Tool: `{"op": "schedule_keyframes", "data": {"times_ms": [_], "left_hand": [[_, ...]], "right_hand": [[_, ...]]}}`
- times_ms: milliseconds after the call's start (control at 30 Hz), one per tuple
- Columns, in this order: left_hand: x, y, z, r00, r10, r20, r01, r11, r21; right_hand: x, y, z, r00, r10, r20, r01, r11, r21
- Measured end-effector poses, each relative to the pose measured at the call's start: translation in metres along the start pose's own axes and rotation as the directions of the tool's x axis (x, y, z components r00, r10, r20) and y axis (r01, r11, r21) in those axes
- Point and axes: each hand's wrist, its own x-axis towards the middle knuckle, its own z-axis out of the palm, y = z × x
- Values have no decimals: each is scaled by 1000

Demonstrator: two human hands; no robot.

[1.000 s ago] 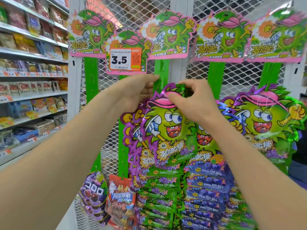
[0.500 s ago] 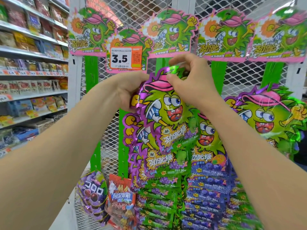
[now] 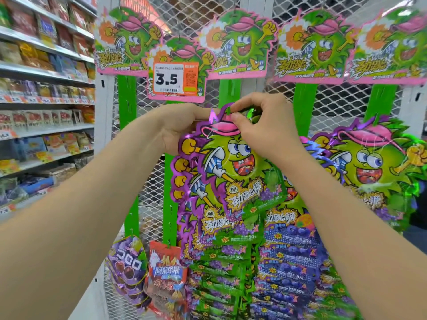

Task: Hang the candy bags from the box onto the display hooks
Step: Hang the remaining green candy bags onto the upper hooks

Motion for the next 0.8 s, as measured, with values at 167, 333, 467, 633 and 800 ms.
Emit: {"op": "schedule_keyframes", "data": {"times_ms": [167,333,467,633,800], "left_hand": [[-23,2,16,977,199,-71,-187,971,148],[-31,-33,24,717,687,-115,-385,529,756],[-54,-95,39,471,880,-52,-258,193,947],[-98,-217,55,526,835,163,-462,119,879],[-123,-378,75,933,-115,341,-282,357,891]], "right_hand": [[-10,0,9,1000,9,29,-7,999,-48],[-48,3,9,983,-48,-180,3,971,-240],[-118,-4,7,982,-179,-54,174,980,-94],[-244,14,16,722,43,690,-27,999,-34],[-356,63,40,55,231,971,2,973,-232]]}}
